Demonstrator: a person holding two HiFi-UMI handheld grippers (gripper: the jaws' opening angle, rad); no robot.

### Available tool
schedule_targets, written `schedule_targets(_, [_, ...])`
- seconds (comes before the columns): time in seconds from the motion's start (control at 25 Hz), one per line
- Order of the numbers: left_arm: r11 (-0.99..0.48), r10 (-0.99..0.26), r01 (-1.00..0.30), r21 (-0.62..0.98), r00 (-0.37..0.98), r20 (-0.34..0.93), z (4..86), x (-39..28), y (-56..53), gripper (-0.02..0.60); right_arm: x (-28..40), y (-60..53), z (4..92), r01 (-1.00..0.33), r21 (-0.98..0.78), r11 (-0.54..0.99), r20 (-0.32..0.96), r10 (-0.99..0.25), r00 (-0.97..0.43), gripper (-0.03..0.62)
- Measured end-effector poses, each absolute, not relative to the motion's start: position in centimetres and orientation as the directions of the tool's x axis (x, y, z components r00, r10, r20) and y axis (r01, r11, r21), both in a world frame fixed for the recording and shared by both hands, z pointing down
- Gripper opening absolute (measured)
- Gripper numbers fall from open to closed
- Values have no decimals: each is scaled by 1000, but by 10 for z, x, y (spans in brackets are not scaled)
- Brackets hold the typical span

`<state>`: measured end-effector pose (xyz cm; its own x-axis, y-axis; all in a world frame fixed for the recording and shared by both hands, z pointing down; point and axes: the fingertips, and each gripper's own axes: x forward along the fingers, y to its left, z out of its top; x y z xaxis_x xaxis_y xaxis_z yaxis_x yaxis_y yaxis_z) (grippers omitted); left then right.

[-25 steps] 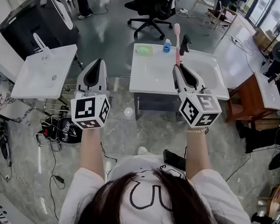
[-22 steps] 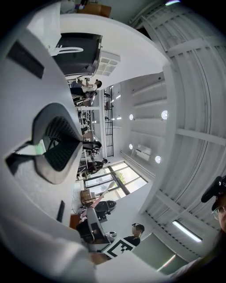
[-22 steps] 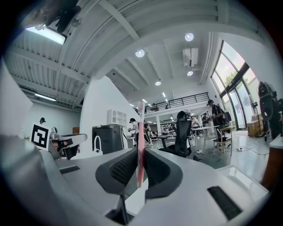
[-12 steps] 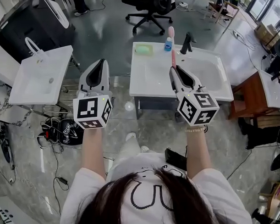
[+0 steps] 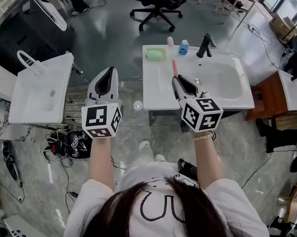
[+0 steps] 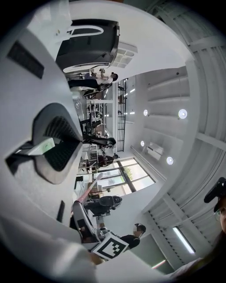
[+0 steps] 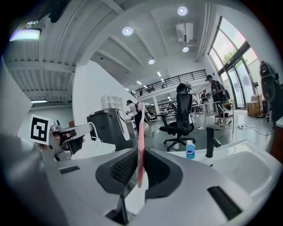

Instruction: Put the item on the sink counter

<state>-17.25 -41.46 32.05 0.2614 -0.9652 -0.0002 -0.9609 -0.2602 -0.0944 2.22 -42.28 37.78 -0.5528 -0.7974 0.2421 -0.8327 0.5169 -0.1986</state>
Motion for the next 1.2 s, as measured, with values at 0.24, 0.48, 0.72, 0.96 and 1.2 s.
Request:
schedule_targets(0.24, [-294,-956,-952,-81,292,34,337,-187,-452,11,-10,-450,423,-838,-231,494,353,-761,-545,66])
schedule_targets(0.48, [-311,-949,-948,-68,307,66,351,-205,-481,9,-33,-470,470,-844,-293,449,459,-708,-536,66])
schedule_targets(0.72, [-305,-950,-951,-39,301,86,364,-227,-504,11,-44,-483,521,-868,-347,355,580,-646,-496,66])
schedule_targets(0.96, [-313,-945,-950,-7,311,99,379,-240,-524,11,-55,-498,555,-886,-373,274,655,-598,-461,66])
schedule_targets(1.2, [-319,-941,-948,18,319,112,390,-249,-537,11,-57,-505,589,-913,-359,194,764,-501,-407,66])
